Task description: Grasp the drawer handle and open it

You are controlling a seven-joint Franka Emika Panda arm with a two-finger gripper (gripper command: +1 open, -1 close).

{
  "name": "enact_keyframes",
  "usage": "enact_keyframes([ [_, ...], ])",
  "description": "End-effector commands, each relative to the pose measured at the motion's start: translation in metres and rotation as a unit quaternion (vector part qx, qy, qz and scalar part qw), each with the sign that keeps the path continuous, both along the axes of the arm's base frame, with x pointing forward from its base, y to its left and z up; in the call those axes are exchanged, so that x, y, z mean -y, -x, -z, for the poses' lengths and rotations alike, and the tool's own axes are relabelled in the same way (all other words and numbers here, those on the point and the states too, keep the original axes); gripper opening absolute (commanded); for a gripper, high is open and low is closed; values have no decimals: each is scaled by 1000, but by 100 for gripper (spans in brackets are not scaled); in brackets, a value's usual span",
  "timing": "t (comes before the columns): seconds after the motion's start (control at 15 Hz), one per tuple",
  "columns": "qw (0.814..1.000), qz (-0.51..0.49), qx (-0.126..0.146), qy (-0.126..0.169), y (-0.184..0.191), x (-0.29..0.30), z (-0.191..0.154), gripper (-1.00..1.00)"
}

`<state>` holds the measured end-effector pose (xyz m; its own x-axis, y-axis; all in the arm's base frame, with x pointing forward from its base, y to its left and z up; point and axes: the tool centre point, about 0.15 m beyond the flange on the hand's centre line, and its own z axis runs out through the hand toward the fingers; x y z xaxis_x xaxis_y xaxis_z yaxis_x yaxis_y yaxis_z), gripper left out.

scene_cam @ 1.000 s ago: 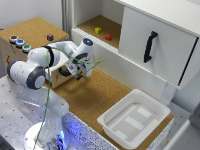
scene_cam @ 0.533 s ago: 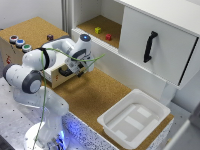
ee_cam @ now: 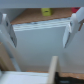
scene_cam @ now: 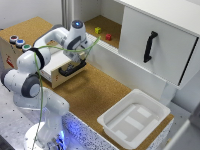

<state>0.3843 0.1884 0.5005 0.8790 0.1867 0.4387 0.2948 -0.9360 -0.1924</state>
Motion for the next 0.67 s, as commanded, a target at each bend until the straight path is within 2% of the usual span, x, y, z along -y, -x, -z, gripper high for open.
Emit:
enact_keyframes([
  [0.0, 992, -80, -85, 44, -17, -109, -10, 100],
  [0.27, 983, -123, -111, 80, 0, -167, 2, 100],
  [0.47, 984, -110, -127, 63, 3, -191, 12, 100],
  [0.6, 983, -104, -135, 64, 3, -204, 18, 100],
])
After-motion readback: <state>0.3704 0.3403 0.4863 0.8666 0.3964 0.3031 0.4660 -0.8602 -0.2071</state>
